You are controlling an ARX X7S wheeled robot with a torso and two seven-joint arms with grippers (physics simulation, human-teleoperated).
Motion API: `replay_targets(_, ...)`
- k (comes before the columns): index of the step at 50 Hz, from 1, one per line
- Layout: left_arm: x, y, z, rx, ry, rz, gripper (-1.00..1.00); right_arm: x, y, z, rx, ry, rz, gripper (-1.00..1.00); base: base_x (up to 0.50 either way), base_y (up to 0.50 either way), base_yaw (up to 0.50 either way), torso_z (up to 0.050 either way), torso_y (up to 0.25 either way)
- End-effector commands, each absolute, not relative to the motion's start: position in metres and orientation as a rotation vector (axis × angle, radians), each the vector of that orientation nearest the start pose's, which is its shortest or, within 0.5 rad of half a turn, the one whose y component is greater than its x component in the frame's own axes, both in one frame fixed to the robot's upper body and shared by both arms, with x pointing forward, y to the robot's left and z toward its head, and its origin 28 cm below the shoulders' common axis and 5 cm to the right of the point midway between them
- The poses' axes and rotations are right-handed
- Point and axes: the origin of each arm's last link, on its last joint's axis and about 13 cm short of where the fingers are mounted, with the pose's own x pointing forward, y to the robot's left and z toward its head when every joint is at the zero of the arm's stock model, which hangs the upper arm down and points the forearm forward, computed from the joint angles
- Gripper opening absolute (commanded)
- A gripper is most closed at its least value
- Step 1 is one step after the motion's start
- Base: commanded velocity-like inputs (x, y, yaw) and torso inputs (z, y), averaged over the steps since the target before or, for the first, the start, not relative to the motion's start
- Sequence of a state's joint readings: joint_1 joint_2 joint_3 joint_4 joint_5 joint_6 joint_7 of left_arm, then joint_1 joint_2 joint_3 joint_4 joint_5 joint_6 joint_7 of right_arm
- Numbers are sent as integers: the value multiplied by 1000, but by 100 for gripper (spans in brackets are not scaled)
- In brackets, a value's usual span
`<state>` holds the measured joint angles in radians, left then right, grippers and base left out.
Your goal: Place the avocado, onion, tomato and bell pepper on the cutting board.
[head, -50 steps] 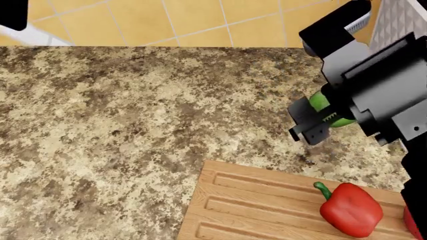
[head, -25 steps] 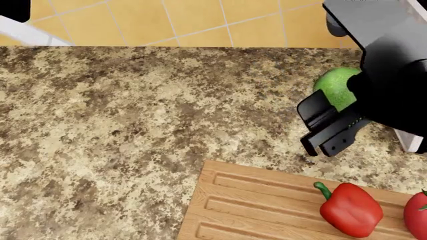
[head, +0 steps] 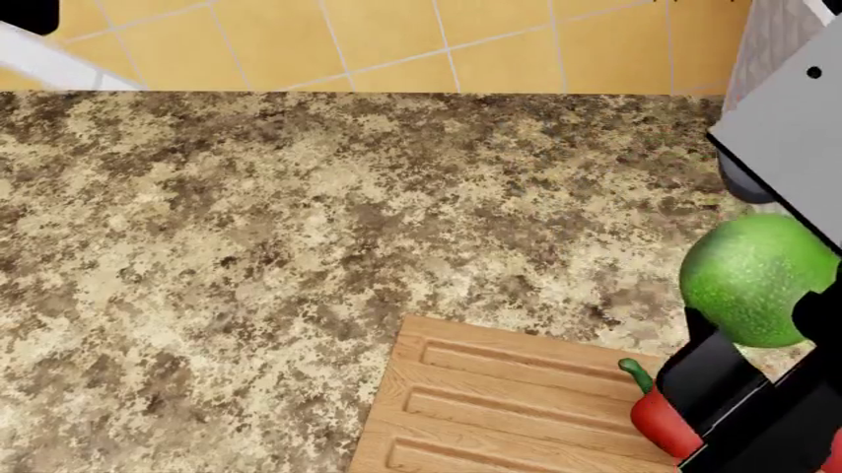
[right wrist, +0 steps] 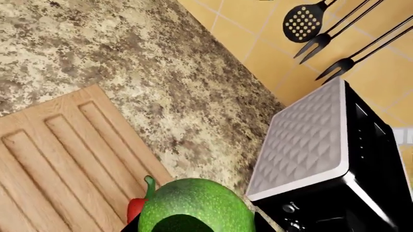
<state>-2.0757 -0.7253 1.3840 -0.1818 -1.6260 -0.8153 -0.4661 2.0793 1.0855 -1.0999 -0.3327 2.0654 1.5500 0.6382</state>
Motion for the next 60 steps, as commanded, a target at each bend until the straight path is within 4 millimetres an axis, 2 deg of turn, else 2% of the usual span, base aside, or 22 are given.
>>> replay_targets(1, 299, 252, 413, 321, 69, -164, 100, 145, -197, 373, -736, 513, 312, -100, 0, 0, 0, 0, 0)
replay_targets(18, 303, 249, 410, 325, 64, -175, 100, 144, -205, 362, -733, 583, 302, -100, 0, 0, 0, 0, 0)
replay_targets(34, 301, 249, 415, 328, 58, -173, 100, 166, -215, 361, -726, 653, 274, -100, 0, 0, 0, 0, 0)
replay_targets(53, 302, 249, 420, 329, 49, -173, 100, 171, -213, 355, -734, 713, 304, -100, 0, 0, 0, 0, 0)
replay_targets(60, 302, 249, 419, 330, 52, -172, 100, 177, -214, 347, -722, 725, 315, -100, 0, 0, 0, 0, 0)
